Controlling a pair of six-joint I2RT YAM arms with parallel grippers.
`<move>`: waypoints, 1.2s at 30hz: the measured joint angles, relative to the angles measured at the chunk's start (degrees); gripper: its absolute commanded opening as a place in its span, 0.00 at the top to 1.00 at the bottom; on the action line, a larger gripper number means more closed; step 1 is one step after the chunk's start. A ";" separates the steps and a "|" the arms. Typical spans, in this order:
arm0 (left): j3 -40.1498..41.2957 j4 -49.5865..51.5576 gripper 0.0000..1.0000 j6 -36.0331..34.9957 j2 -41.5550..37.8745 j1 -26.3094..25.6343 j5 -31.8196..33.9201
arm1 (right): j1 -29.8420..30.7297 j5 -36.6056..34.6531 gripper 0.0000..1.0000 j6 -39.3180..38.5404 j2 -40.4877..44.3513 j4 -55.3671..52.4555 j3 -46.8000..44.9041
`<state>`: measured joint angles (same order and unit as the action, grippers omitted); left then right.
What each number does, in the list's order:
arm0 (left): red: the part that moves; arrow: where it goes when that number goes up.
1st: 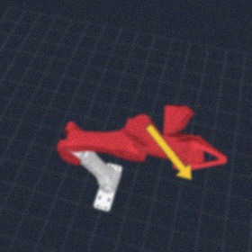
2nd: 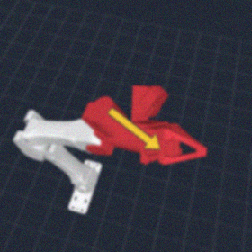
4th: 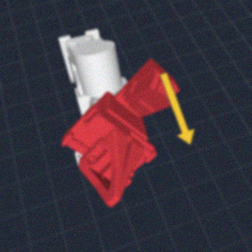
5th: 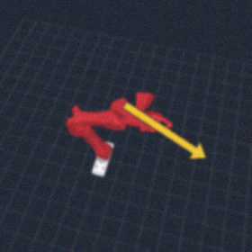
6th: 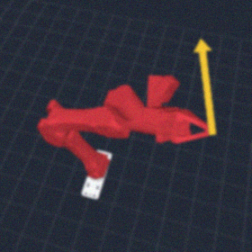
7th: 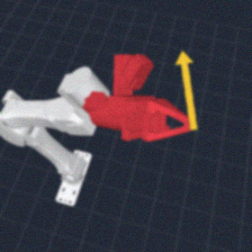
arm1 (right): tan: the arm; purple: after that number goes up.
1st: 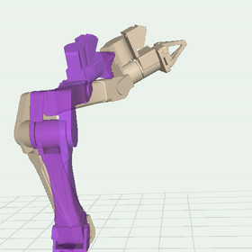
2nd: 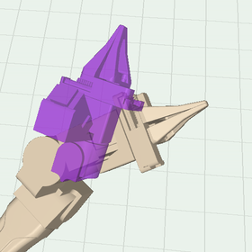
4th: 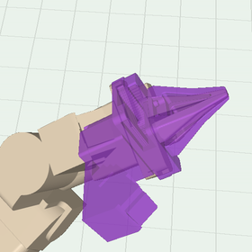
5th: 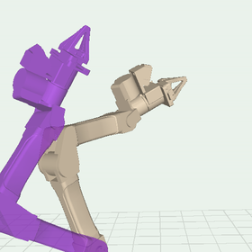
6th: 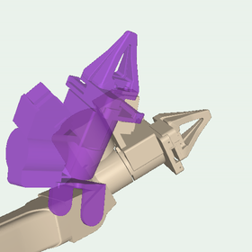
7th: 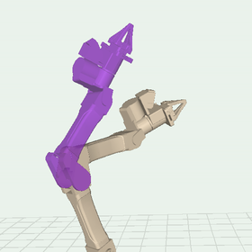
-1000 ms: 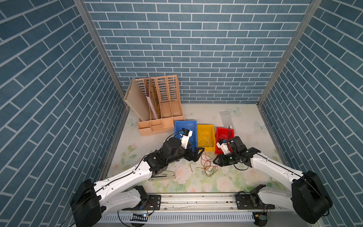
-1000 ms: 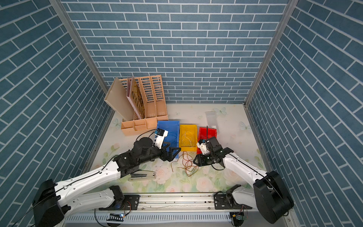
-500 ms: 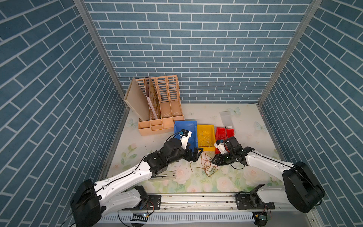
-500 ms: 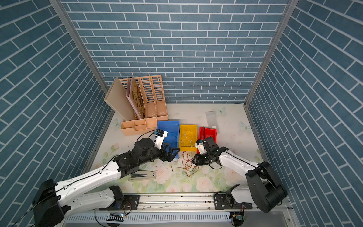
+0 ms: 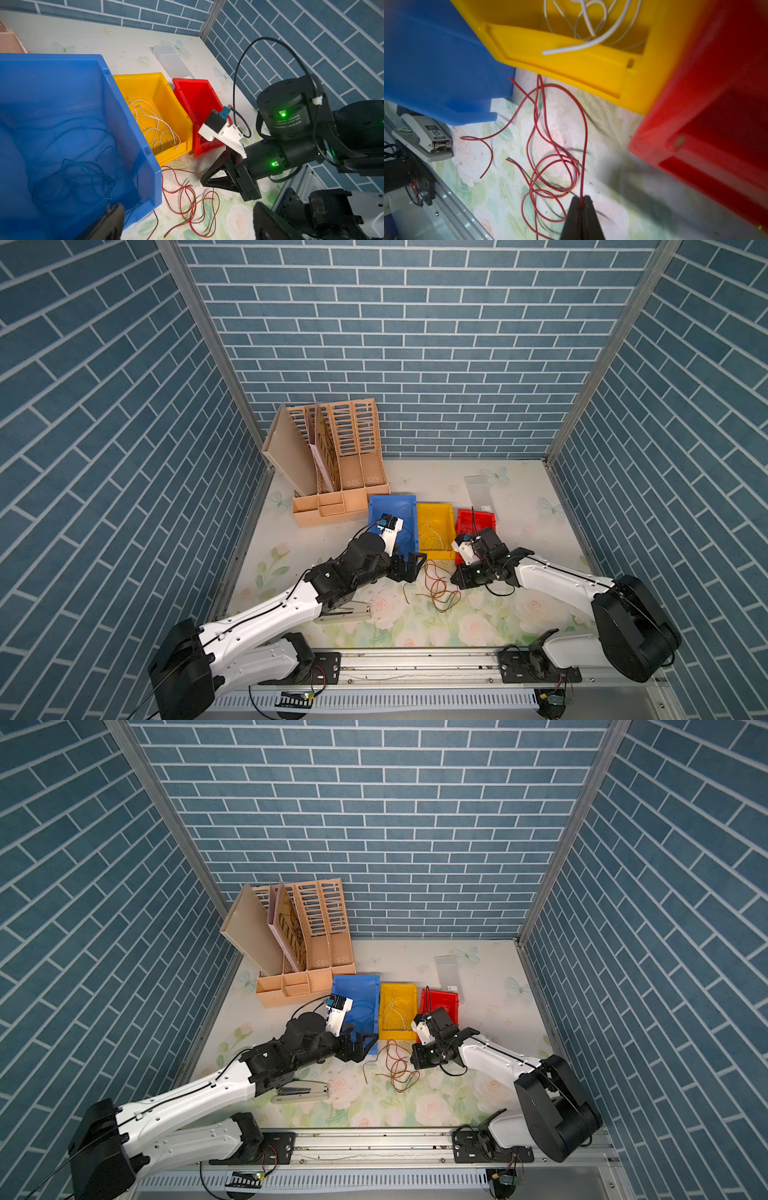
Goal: Untangle and sort cables by color
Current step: Untie the cable.
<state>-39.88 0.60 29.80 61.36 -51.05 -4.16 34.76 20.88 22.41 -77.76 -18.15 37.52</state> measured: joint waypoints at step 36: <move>-2.97 -9.90 0.03 -7.80 6.03 -1.92 -6.27 | 0.39 1.66 1.00 -4.24 15.52 -16.98 22.01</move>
<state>-42.85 -9.30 22.00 67.40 -52.97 -10.44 35.16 22.55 18.17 -62.24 -35.14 59.53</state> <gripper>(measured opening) 0.974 0.040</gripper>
